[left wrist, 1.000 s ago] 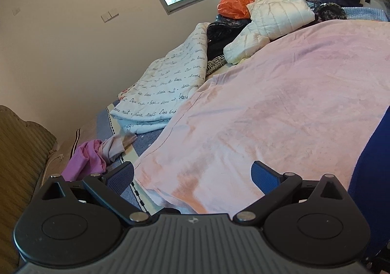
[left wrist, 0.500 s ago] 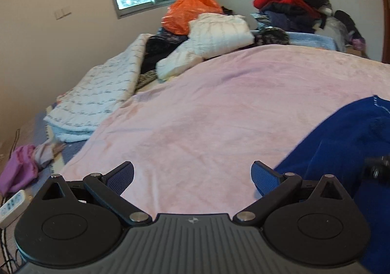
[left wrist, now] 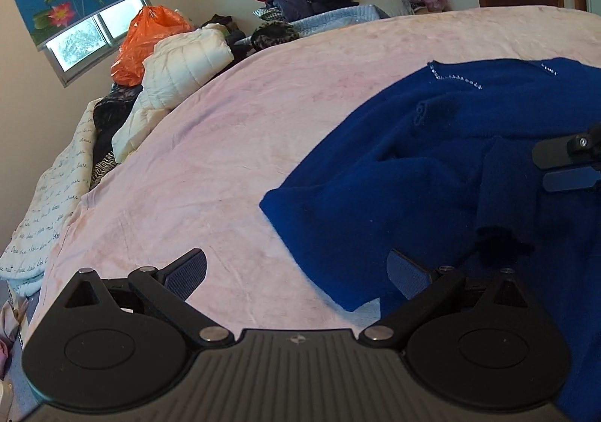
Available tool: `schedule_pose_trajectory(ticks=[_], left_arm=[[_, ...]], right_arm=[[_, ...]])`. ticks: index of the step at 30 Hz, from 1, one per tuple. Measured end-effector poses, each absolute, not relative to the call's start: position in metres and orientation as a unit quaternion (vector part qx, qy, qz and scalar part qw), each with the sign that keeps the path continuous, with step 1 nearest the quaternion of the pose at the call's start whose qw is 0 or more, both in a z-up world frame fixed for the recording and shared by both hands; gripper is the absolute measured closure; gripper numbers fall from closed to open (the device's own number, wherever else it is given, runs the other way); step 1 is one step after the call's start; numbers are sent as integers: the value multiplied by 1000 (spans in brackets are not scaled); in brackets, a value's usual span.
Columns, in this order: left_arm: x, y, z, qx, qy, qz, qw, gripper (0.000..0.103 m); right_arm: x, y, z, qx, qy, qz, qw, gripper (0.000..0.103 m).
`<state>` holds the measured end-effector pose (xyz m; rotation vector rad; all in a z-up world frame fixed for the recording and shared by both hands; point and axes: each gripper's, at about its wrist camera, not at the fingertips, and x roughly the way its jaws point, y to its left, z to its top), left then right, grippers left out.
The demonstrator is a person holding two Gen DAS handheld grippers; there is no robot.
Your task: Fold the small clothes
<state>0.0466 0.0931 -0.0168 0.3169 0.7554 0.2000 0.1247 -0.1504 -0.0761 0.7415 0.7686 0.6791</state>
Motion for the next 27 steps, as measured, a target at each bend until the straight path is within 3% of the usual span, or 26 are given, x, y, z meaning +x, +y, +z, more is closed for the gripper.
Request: schedule_pose_trajectory(ticks=[4, 7, 8, 10, 11, 13, 17, 21, 23, 24, 27], left_arm=[[56, 97, -23, 136, 386, 93, 908, 0], [59, 99, -27, 121, 399, 88, 905, 0], [59, 99, -27, 118, 402, 87, 904, 0], [58, 98, -27, 117, 401, 85, 905, 0], [57, 98, -25, 118, 398, 84, 906, 0], [57, 98, -22, 120, 395, 85, 907, 0], [56, 99, -13, 111, 386, 80, 912, 0], [61, 95, -10, 104, 382, 71, 915, 0], [65, 91, -11, 104, 386, 68, 914, 0], [65, 89, -12, 104, 387, 65, 914, 0], [67, 83, -15, 111, 389, 57, 913, 0]], right_arm=[[128, -156, -81, 419, 350, 337, 767, 36], [140, -138, -82, 391, 389, 338, 762, 36], [143, -131, -81, 372, 399, 329, 771, 42], [145, -126, -78, 352, 408, 331, 774, 84], [145, -126, -76, 347, 408, 335, 776, 92], [139, -132, -64, 313, 397, 341, 792, 94], [126, -161, -17, 223, 360, 316, 849, 95], [116, -163, 25, -72, 307, 111, 943, 95], [117, -159, 26, -172, 270, -3, 947, 76], [115, -163, 28, -160, 267, 1, 950, 57], [110, -186, 26, 48, 298, 142, 943, 51]])
